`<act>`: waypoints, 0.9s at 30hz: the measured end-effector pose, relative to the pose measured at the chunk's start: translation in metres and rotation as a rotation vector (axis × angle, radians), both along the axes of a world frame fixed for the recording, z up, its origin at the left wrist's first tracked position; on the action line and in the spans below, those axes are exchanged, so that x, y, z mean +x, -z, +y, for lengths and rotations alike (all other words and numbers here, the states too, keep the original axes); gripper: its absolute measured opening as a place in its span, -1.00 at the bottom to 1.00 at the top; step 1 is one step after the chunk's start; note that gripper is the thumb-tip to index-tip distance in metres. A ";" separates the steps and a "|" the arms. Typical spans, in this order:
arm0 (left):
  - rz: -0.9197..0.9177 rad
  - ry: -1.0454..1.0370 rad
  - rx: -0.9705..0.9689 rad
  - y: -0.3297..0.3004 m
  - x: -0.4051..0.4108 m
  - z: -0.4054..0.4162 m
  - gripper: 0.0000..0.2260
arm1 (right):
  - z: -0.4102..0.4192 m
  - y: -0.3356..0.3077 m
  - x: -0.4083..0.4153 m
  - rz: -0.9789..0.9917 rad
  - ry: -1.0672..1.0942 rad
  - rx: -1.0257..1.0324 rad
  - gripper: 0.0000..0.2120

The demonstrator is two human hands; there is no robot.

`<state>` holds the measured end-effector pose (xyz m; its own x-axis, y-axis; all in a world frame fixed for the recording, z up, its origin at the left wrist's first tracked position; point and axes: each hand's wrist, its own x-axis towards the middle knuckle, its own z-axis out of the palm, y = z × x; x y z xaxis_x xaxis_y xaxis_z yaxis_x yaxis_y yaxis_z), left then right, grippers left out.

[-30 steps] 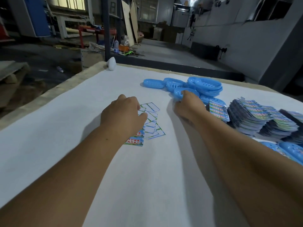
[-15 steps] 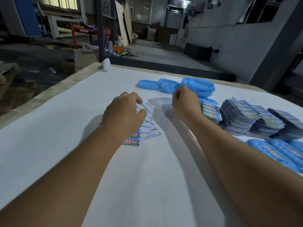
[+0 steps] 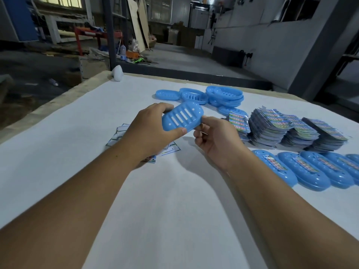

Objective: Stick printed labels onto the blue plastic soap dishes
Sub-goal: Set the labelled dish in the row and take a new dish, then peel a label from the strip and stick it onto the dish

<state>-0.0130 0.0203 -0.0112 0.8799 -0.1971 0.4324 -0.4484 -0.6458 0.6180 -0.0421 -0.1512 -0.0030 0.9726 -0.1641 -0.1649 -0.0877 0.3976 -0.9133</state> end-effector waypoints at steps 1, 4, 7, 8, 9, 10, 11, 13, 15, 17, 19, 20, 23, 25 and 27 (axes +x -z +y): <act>0.004 0.003 0.017 -0.001 0.000 0.001 -0.42 | -0.001 0.000 0.000 0.000 0.006 -0.044 -0.86; -0.022 0.017 0.115 -0.003 0.000 0.001 -0.50 | -0.005 0.002 0.003 0.002 0.076 -0.288 -0.86; -0.016 0.054 0.131 -0.001 -0.001 -0.004 -0.42 | -0.005 0.004 0.004 0.019 0.106 -0.319 -0.80; -0.015 0.065 0.124 0.000 -0.002 -0.006 -0.39 | -0.005 0.003 0.003 0.017 0.091 -0.273 -0.80; -0.025 0.064 0.132 0.001 -0.002 -0.007 -0.36 | -0.005 0.003 0.002 0.011 0.067 -0.209 -0.81; -0.038 0.054 0.147 0.002 -0.002 -0.008 -0.34 | -0.004 0.001 0.001 0.004 0.040 -0.141 -0.82; -0.039 0.044 0.159 0.002 -0.002 -0.009 -0.33 | -0.004 -0.001 0.000 0.000 0.016 -0.084 -0.84; 0.012 0.043 0.134 0.003 -0.002 -0.009 -0.34 | -0.005 -0.004 -0.001 0.003 -0.008 -0.039 -0.85; 0.073 0.070 0.088 0.003 -0.002 -0.009 -0.36 | -0.009 -0.005 -0.002 0.025 -0.006 -0.083 -0.84; 0.096 0.100 0.070 0.003 -0.002 -0.008 -0.34 | -0.014 -0.003 0.000 0.046 0.067 -0.316 -0.80; 0.124 0.152 0.088 0.002 -0.003 -0.008 -0.31 | -0.020 0.001 0.003 0.024 0.198 -0.678 -0.76; 0.149 0.184 0.108 0.002 -0.004 -0.008 -0.30 | -0.022 0.004 0.005 -0.018 0.251 -0.791 -0.74; 0.221 0.229 0.169 0.002 -0.006 -0.008 -0.30 | -0.024 0.010 0.010 -0.083 0.273 -0.855 -0.72; 0.280 0.231 0.213 0.002 -0.006 -0.008 -0.29 | -0.023 0.012 0.012 -0.088 0.249 -0.894 -0.77; 0.314 0.227 0.246 0.002 -0.006 -0.009 -0.27 | -0.022 0.014 0.012 -0.118 0.210 -0.965 -0.83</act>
